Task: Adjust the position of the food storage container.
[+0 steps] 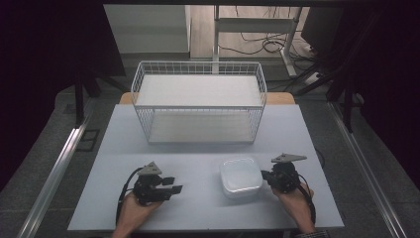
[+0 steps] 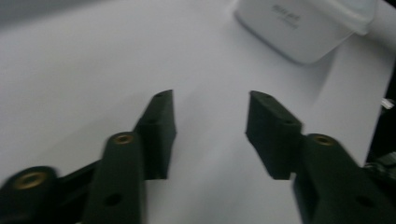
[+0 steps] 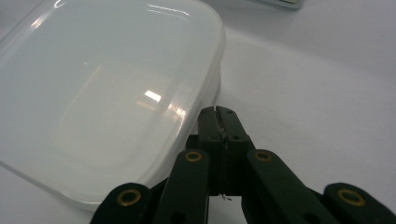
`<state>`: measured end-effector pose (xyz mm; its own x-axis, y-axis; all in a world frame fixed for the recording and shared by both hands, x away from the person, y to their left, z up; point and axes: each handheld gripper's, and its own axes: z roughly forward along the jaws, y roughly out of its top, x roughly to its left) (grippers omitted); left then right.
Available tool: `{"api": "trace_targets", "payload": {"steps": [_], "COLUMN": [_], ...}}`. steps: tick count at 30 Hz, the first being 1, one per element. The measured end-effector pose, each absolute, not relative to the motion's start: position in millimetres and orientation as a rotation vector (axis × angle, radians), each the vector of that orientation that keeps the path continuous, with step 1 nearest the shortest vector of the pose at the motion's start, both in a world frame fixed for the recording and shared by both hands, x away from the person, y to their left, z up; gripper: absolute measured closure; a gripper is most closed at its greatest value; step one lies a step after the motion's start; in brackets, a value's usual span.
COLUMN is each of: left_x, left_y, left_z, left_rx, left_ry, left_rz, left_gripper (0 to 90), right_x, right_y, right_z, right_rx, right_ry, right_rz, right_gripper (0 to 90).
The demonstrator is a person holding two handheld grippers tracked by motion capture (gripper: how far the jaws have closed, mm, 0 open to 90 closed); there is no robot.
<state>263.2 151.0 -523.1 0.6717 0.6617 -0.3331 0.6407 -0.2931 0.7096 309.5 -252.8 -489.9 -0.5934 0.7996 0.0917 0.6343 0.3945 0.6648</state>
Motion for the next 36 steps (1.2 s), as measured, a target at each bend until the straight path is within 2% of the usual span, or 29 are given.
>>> {"api": "trace_targets", "payload": {"steps": [1, 3, 5, 11, 25, 31, 34, 36], "left_x": [268.4, 272.9, 280.9, 295.4, 287.6, 289.5, 288.4, 285.6], "left_y": [137.4, 125.6, 108.9, 102.4, 136.9, 140.5, 144.1, 148.4], "left_z": [-522.5, -521.5, -519.6, -522.1, -516.6, -518.2, -517.6, -517.1], "left_rx": [2.015, 2.025, 2.035, 2.017, 1.985, 1.982, 1.985, 1.994], "left_ry": [0.983, 0.963, 0.942, 0.986, 1.078, 1.085, 1.092, 1.094], "left_rz": [0.003, -0.003, 0.003, 0.001, 0.034, 0.036, 0.062, 0.092], "left_gripper": [66.4, 69.9, 82.3, 89.3, 89.9, 89.8, 82.2, 73.9], "right_x": [307.7, 306.8, 304.4, 301.0, 301.0, 298.6, 299.0, 298.4], "right_y": [-247.9, -245.9, -237.8, -217.4, -172.7, -166.5, -169.6, -173.3], "right_z": [-490.1, -490.0, -491.2, -493.6, -495.5, -495.5, -495.0, -492.6], "right_rx": [1.270, 1.270, 1.255, 1.222, 1.120, 1.099, 1.092, 1.062], "right_ry": [2.416, 2.419, 2.433, 2.475, 2.554, 2.569, 2.562, 2.538], "right_rz": [0.986, 0.983, 1.005, 1.042, 1.084, 1.077, 1.088, 1.078], "right_gripper": [89.5, 89.4, 89.4, 89.5, 89.4, 89.3, 88.3, 86.1]}}
